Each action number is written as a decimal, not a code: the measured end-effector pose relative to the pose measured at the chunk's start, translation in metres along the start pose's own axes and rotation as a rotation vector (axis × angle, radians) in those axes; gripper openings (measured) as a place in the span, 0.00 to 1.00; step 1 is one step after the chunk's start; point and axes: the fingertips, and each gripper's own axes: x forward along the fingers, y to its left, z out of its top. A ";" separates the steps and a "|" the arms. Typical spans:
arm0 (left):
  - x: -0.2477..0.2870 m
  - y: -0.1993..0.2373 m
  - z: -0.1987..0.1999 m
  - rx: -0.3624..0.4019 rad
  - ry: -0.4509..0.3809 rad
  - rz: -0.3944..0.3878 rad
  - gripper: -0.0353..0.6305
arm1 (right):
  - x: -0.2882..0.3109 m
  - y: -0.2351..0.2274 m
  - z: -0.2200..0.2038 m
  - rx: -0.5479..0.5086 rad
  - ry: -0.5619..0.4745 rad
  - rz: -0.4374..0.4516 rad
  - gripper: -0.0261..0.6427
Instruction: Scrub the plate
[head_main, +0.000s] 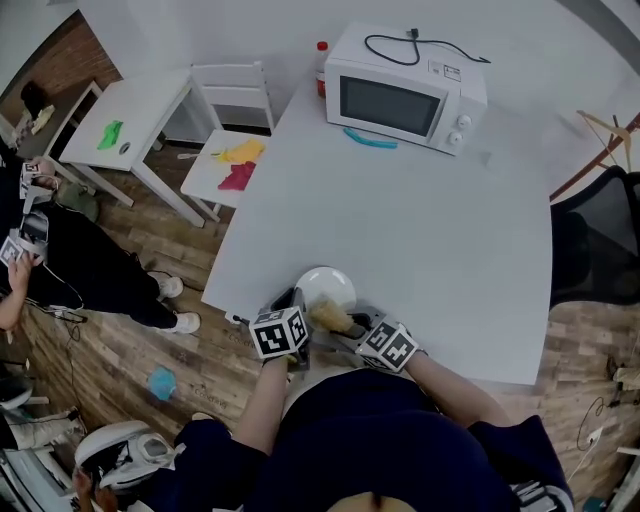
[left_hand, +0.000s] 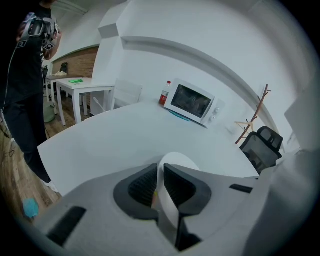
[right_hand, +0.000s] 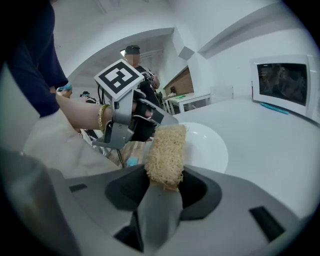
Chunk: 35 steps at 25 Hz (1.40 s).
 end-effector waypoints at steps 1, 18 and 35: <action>0.001 0.001 -0.001 -0.001 0.002 0.002 0.12 | 0.000 0.001 0.001 -0.001 -0.002 -0.004 0.30; 0.039 -0.012 -0.020 0.178 0.107 0.026 0.14 | -0.086 -0.059 -0.008 0.239 -0.205 -0.400 0.30; -0.038 -0.044 -0.036 0.115 -0.044 0.077 0.14 | -0.124 -0.011 -0.019 0.246 -0.264 -0.315 0.30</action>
